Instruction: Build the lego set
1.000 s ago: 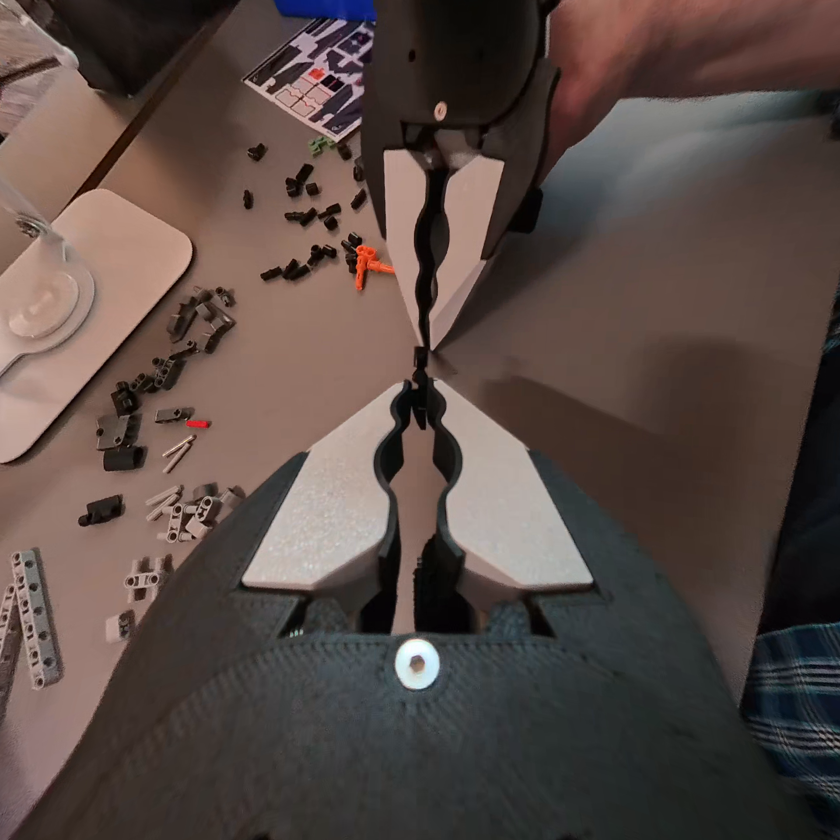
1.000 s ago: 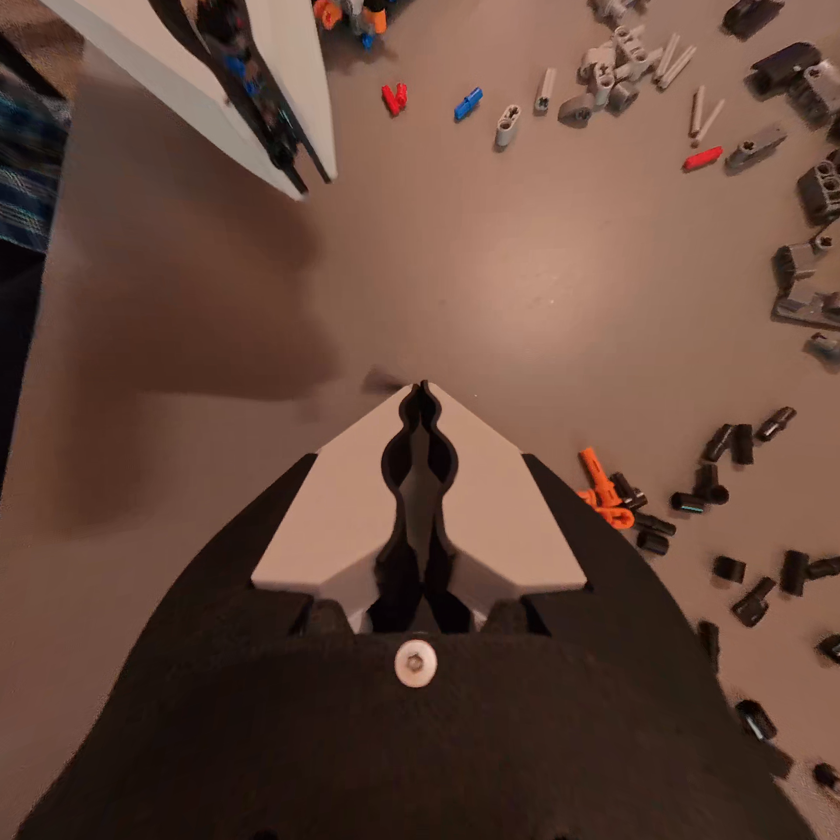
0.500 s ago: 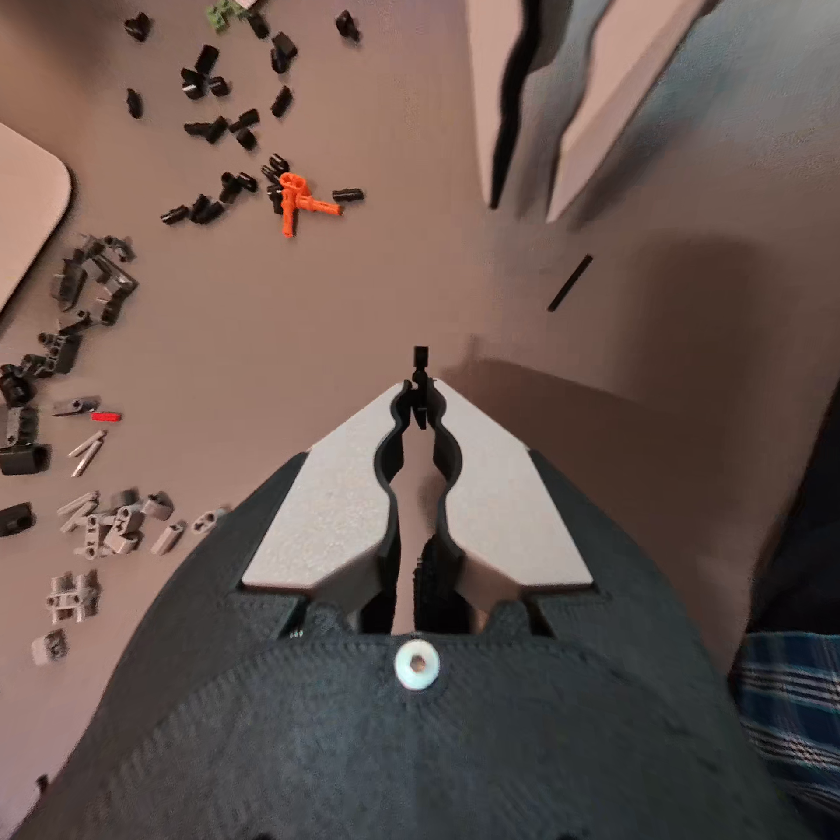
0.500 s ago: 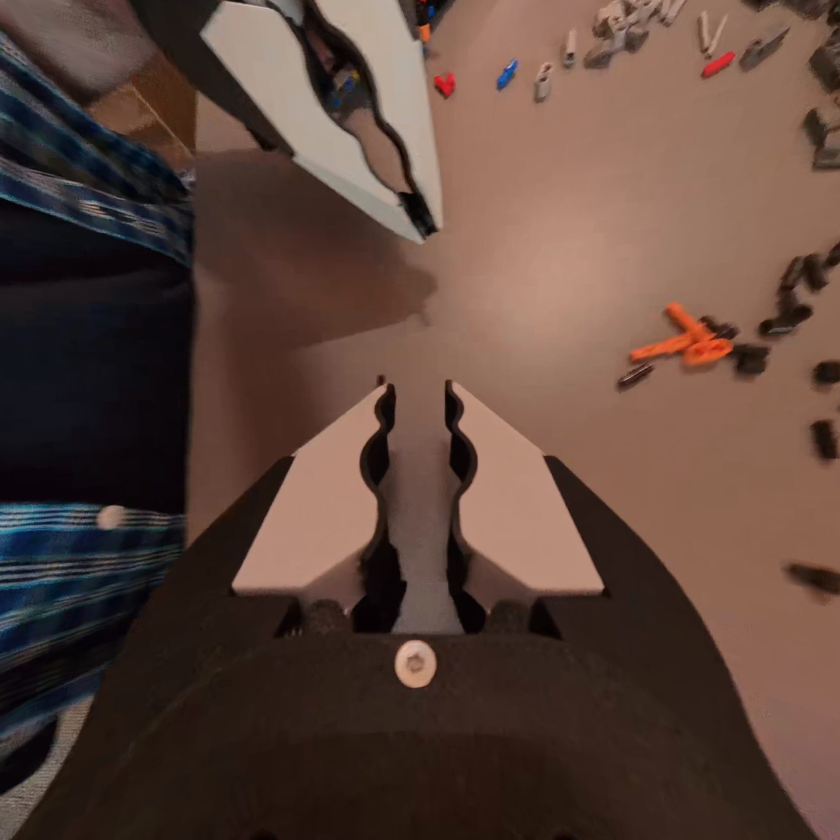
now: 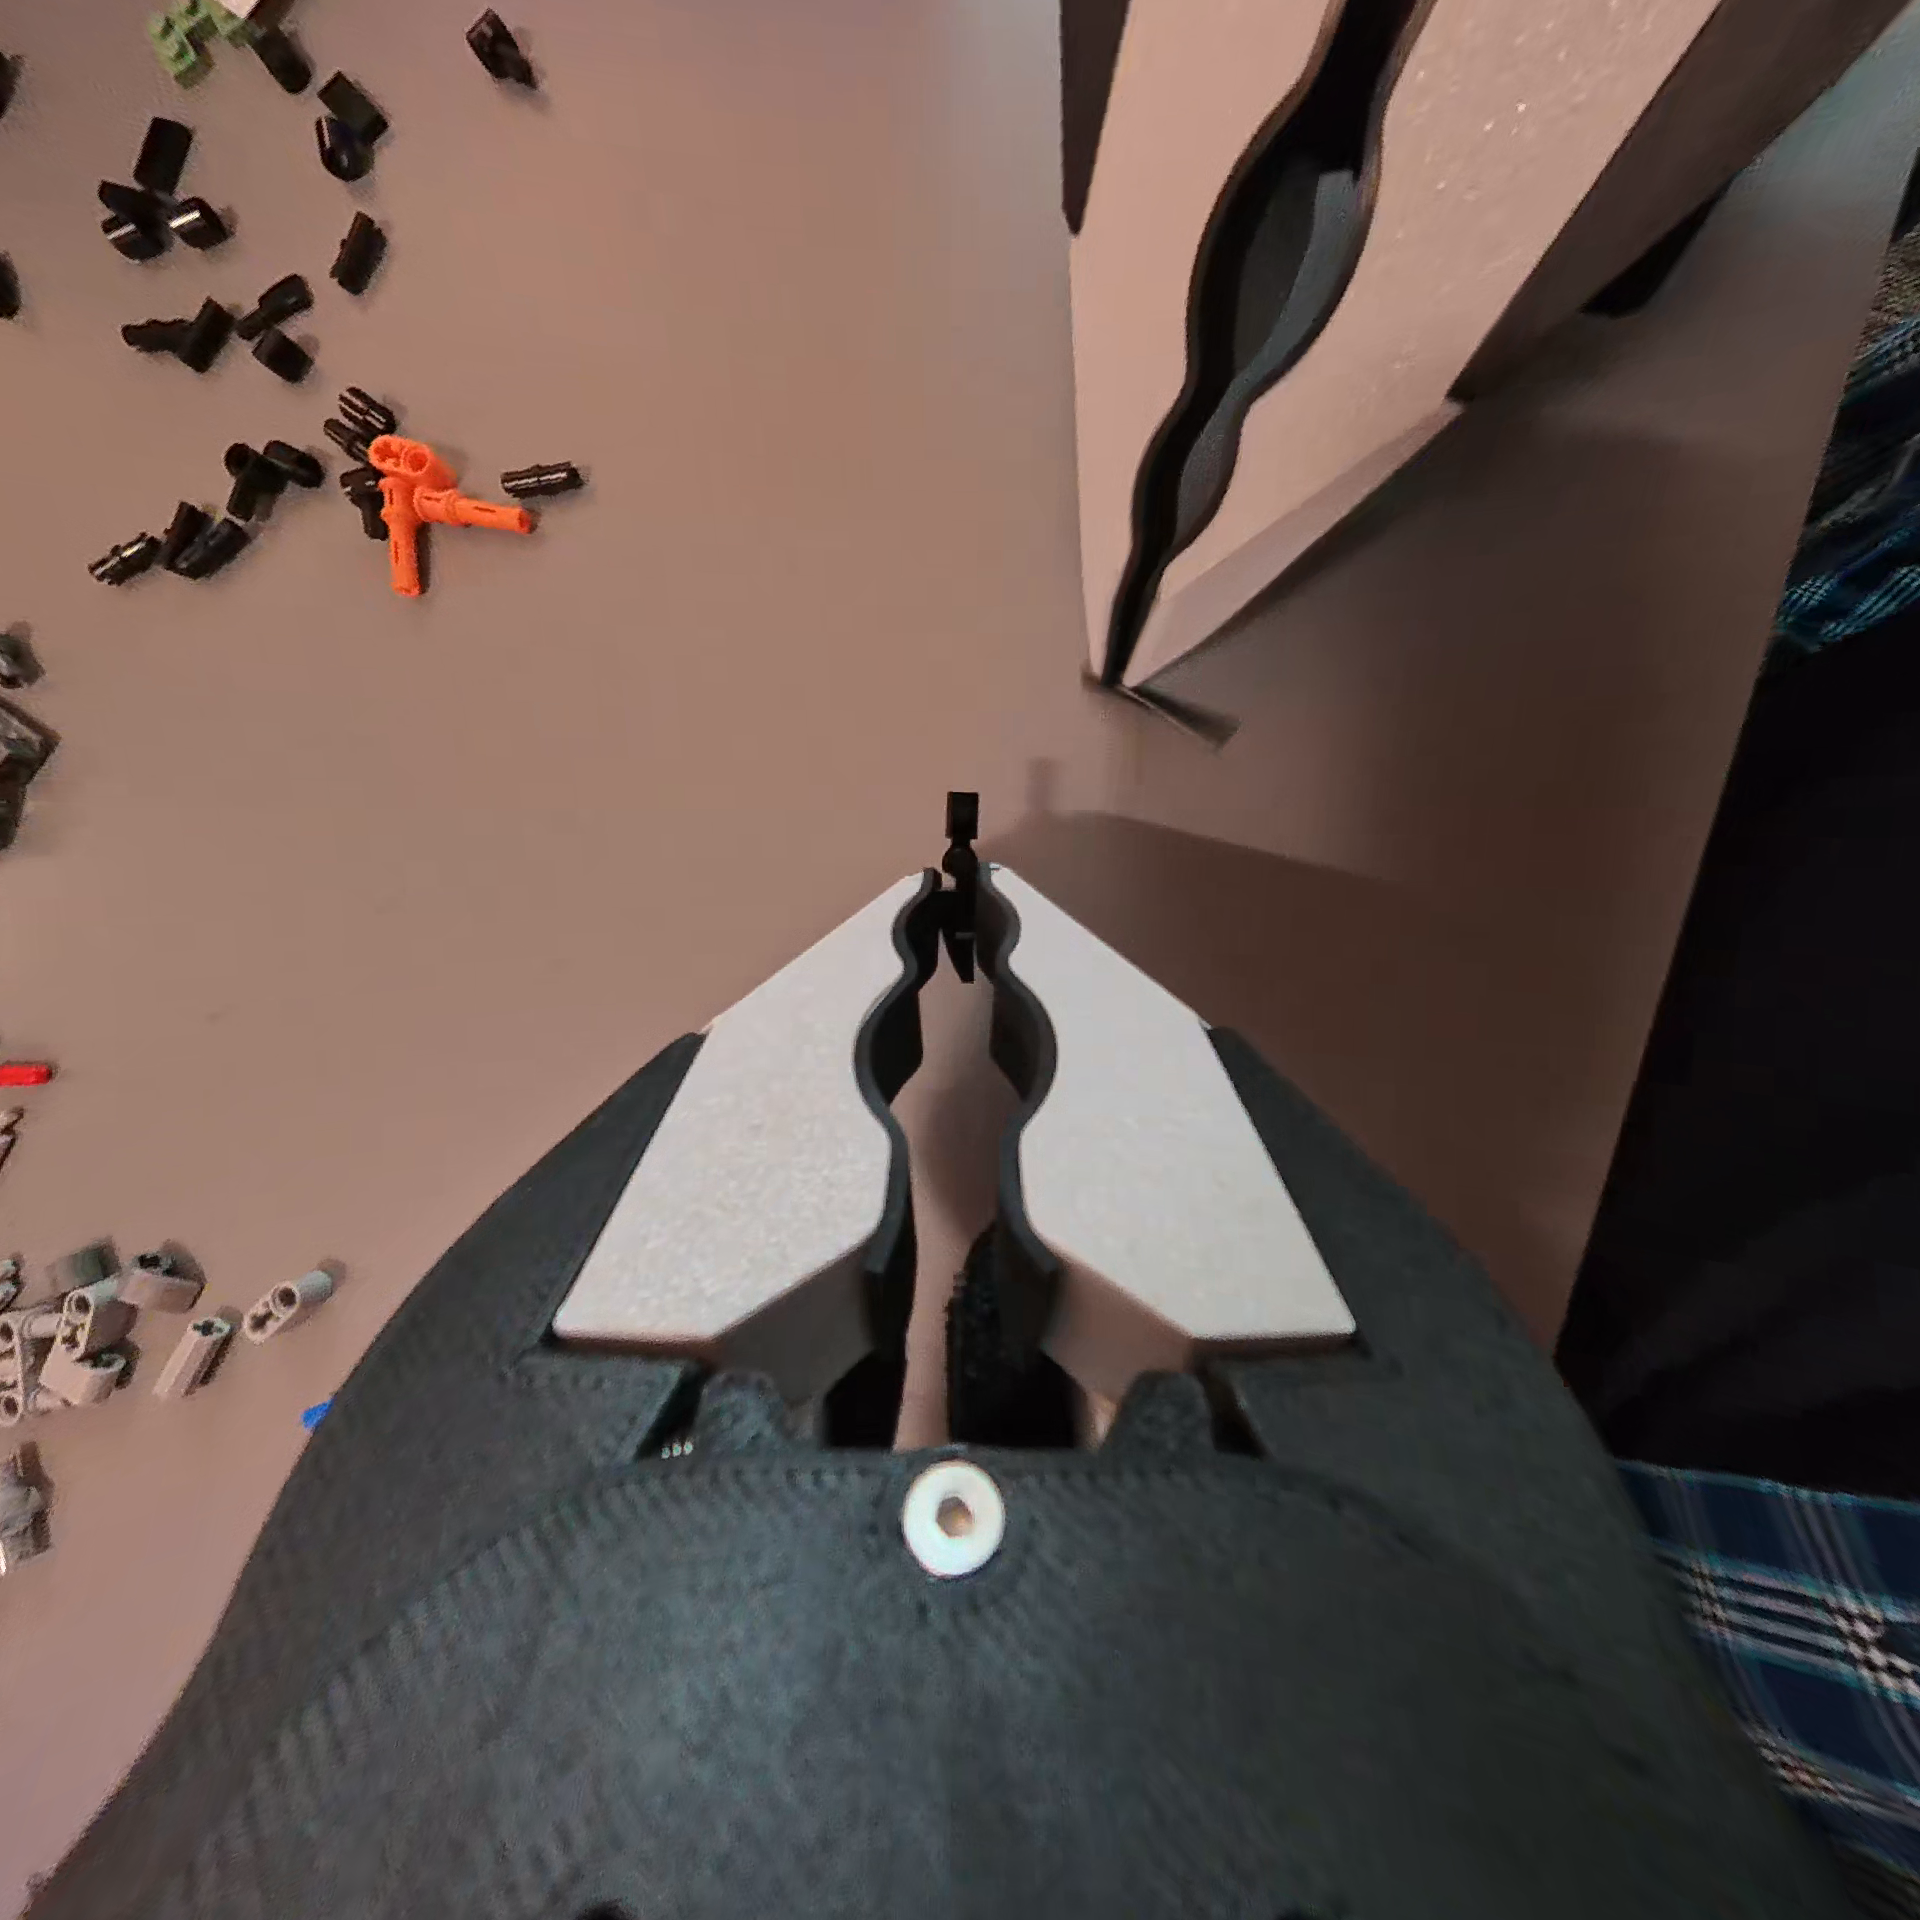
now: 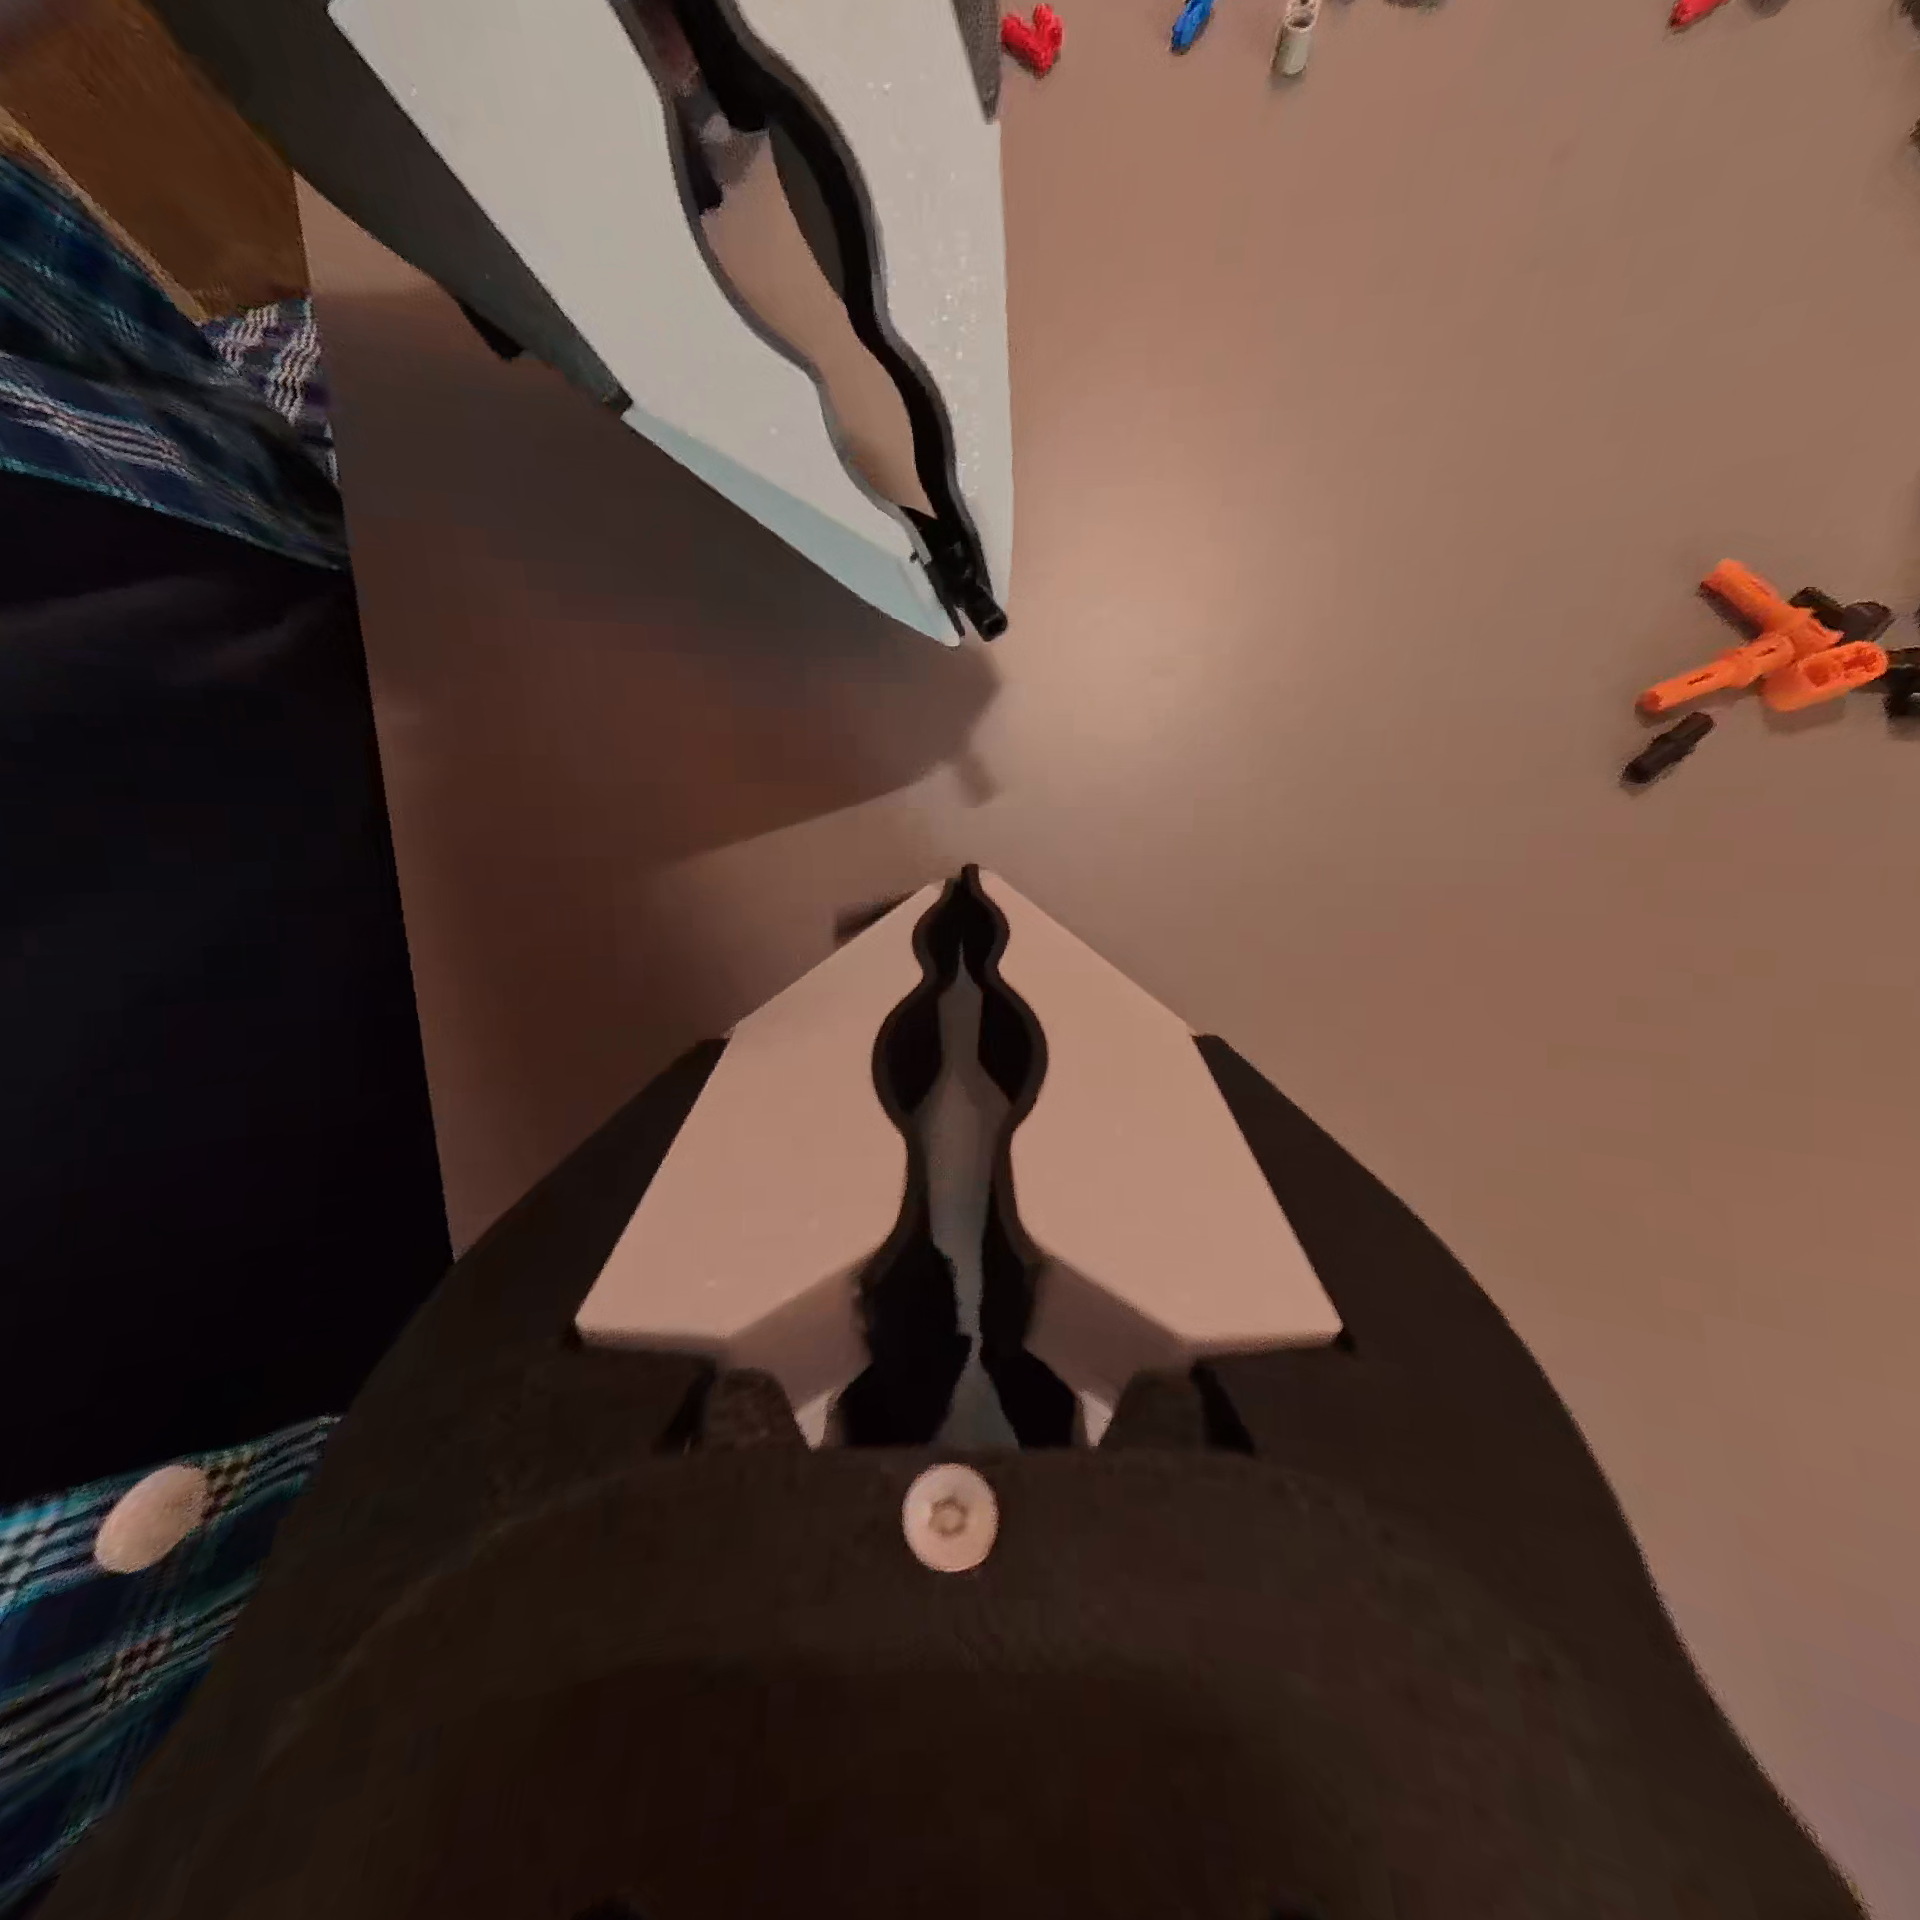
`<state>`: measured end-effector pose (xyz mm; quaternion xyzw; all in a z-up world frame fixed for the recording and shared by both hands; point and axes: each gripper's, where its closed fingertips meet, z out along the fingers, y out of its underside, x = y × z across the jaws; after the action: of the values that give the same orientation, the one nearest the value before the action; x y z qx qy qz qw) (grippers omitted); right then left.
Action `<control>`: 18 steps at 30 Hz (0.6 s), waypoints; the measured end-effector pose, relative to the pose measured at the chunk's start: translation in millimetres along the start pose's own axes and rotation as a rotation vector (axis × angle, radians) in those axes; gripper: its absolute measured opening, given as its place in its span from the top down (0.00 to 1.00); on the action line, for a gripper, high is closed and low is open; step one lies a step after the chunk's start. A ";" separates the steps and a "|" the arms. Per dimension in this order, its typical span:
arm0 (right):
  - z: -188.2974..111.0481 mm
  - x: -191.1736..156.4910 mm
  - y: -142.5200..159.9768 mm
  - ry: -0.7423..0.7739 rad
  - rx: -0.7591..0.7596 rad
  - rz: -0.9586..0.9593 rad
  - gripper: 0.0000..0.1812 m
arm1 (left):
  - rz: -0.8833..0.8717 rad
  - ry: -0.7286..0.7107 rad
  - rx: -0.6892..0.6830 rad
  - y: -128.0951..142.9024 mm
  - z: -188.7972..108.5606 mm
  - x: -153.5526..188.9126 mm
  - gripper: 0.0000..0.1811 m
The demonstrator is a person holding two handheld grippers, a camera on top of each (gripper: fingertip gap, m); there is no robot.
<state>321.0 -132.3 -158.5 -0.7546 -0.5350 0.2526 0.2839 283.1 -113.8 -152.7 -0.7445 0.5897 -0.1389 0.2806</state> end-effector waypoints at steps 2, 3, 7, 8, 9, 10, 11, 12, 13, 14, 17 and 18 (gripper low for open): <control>-1.6 3.0 0.3 0.006 0.005 0.007 1.00 | 0.000 -0.012 -0.001 1.6 -1.8 -0.2 0.97; -2.6 4.7 0.3 0.011 0.009 0.007 1.00 | 0.001 -0.013 -0.001 2.1 -2.5 0.8 0.97; -9.0 6.5 -2.0 0.002 0.034 0.019 0.98 | 0.008 -0.025 -0.014 4.5 -2.9 2.8 0.97; -13.2 0.4 -2.8 -0.026 0.040 0.028 0.96 | 0.006 -0.026 -0.014 5.0 -3.5 3.2 0.97; -17.2 -5.6 -3.3 -0.044 0.050 0.038 0.94 | 0.001 -0.026 -0.014 5.4 -4.4 3.9 0.97; -20.1 -12.8 -2.3 -0.062 0.052 0.048 0.92 | -0.005 -0.026 -0.012 6.0 -5.3 4.1 0.97; -21.4 -19.7 -0.1 -0.072 0.045 0.056 0.90 | -0.012 -0.025 -0.010 6.6 -6.0 4.2 0.97; -21.6 -26.0 2.6 -0.072 0.036 0.055 0.90 | -0.019 -0.022 -0.009 7.4 -6.2 4.8 0.97; -21.0 -31.8 4.3 -0.068 0.034 0.053 0.89 | -0.023 -0.019 -0.008 8.1 -6.0 5.4 0.97; -18.8 -37.8 5.8 -0.065 0.030 0.052 0.88 | -0.025 -0.016 -0.010 8.8 -5.4 6.2 0.97; -8.2 -48.6 13.6 -0.026 -0.001 0.024 0.86 | -0.023 -0.008 -0.010 8.7 -3.7 10.3 0.97; -6.2 -49.3 15.0 -0.006 -0.002 0.017 0.87 | -0.022 -0.005 -0.006 7.7 -3.8 12.3 0.97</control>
<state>320.4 -184.2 -160.7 -0.7586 -0.5298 0.2567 0.2792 278.2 -127.7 -155.7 -0.7522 0.5810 -0.1386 0.2784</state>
